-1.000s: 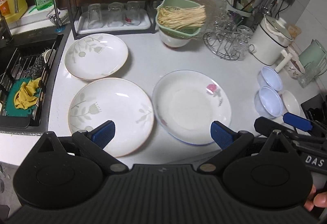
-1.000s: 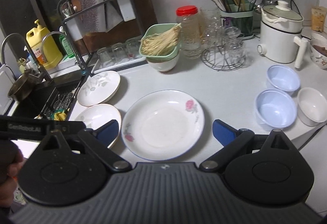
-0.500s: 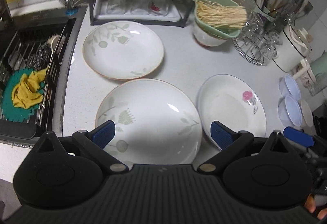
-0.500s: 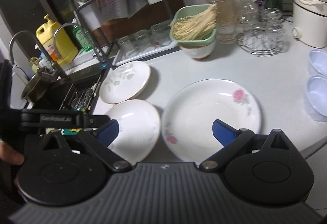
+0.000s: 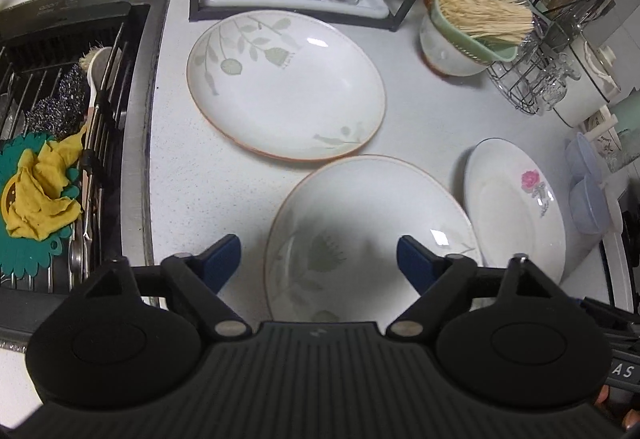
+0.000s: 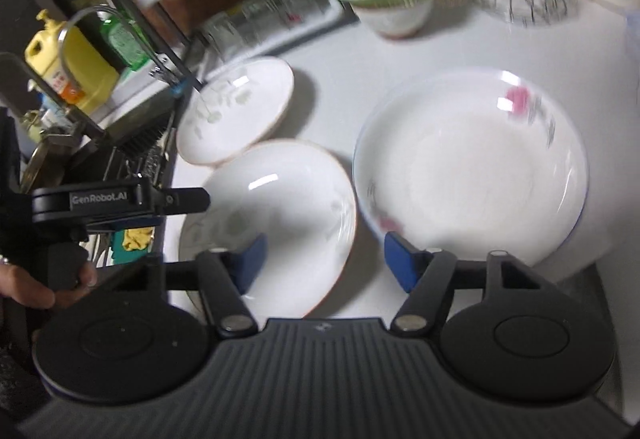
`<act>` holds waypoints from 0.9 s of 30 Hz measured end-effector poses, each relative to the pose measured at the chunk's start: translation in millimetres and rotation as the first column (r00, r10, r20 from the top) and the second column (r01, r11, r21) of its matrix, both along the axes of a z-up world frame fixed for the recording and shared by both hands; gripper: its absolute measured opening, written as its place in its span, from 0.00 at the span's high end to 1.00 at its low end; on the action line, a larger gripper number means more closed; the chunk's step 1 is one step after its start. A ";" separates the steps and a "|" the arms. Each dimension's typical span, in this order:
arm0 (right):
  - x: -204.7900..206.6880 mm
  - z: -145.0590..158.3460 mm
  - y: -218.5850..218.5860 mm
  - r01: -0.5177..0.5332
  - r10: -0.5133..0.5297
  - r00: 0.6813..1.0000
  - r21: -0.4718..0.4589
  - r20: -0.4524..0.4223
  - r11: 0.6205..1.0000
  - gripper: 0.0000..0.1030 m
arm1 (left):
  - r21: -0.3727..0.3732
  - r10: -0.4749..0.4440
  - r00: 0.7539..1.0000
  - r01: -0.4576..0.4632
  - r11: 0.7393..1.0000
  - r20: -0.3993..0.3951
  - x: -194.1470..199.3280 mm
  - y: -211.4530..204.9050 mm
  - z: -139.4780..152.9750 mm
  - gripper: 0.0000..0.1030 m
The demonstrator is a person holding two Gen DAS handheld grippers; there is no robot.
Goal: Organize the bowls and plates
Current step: 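Close both grippers on the rim of the leaf-pattern plate, then lift the leaf-pattern plate with both grippers and carry it over the rose plate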
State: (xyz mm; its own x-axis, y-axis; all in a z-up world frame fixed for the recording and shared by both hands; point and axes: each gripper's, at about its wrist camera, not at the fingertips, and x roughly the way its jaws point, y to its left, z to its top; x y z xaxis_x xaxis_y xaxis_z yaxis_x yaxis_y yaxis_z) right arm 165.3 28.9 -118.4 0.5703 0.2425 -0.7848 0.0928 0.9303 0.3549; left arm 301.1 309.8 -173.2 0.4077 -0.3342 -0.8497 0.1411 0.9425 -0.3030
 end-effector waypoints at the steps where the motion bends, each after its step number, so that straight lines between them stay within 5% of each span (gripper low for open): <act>1: 0.7 -4.9 1.4 0.013 -0.013 1.000 0.002 -0.013 1.000 0.41 | -0.002 -0.004 1.000 0.004 1.000 0.001 1.8 2.2 -3.4 0.20; 12: 8.8 -39.5 15.3 0.093 -0.092 0.993 0.002 -0.073 0.996 0.79 | -0.038 -0.035 0.999 0.034 0.999 -0.009 12.5 12.1 -37.9 0.51; 18: 18.2 -44.9 15.6 0.113 -0.112 0.992 0.007 -0.058 0.994 0.79 | -0.049 -0.048 0.999 0.048 0.998 0.000 15.3 8.5 -43.2 0.64; 27: 18.5 -47.2 12.6 0.093 -0.091 0.994 0.024 -0.052 0.995 0.79 | -0.072 -0.067 0.998 0.066 0.995 -0.009 19.2 10.1 -39.3 0.65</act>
State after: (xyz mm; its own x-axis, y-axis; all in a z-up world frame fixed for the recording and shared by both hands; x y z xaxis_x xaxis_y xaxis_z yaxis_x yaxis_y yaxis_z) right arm 183.8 41.4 -165.6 0.5504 0.2120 -0.8075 0.1963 0.9072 0.3720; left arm 320.3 320.0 -212.5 0.3729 -0.4201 -0.8273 0.1985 0.9071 -0.3711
